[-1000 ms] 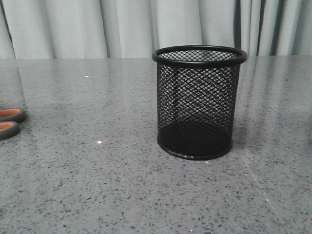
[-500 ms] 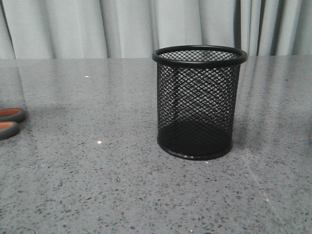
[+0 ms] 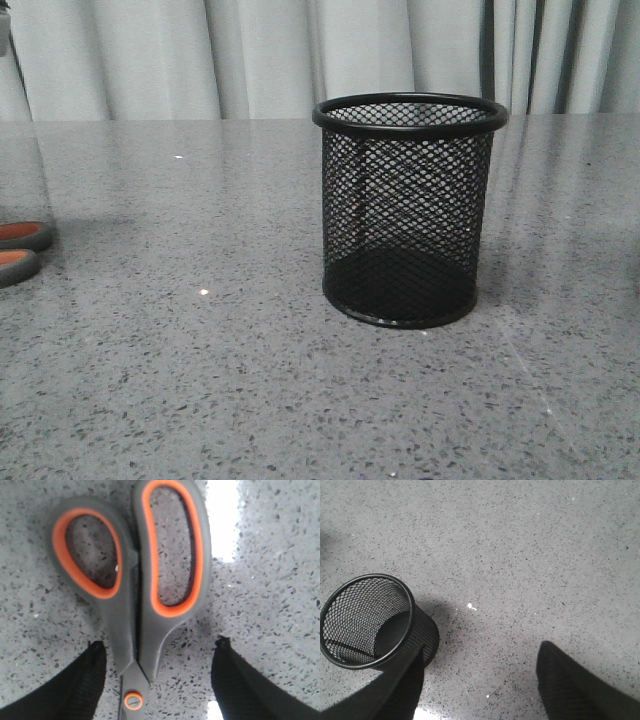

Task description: Put scissors into bucket

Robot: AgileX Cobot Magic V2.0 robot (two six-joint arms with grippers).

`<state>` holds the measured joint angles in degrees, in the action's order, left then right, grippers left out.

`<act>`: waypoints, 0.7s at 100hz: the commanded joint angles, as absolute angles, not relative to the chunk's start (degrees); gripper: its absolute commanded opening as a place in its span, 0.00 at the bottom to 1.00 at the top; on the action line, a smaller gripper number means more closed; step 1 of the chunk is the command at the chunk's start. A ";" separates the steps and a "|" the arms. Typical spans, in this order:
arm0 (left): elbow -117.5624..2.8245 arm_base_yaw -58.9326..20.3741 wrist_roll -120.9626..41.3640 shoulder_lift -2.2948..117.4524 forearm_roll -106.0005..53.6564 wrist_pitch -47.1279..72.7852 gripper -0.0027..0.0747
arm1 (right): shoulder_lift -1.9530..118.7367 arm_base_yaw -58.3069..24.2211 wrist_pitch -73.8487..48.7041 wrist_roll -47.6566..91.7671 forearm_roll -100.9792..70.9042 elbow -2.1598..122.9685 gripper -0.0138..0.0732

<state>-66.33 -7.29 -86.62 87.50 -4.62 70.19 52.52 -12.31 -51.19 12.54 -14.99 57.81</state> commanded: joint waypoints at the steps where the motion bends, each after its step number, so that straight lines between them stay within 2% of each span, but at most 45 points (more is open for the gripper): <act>1: -68.06 -7.62 -86.90 86.60 -5.50 70.16 0.58 | 52.28 -12.67 -47.69 13.23 -15.13 59.62 0.66; 51: -68.20 -7.62 -89.52 88.32 -7.07 65.06 0.58 | 52.28 -14.60 -47.55 13.54 -14.64 59.62 0.66; 70: -68.20 -7.62 -89.52 88.32 -7.07 67.82 0.58 | 52.28 -14.60 -47.55 13.54 -14.64 59.62 0.66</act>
<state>-66.60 -7.29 -89.39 89.97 -5.80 66.18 52.52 -14.60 -51.19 12.81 -14.51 57.81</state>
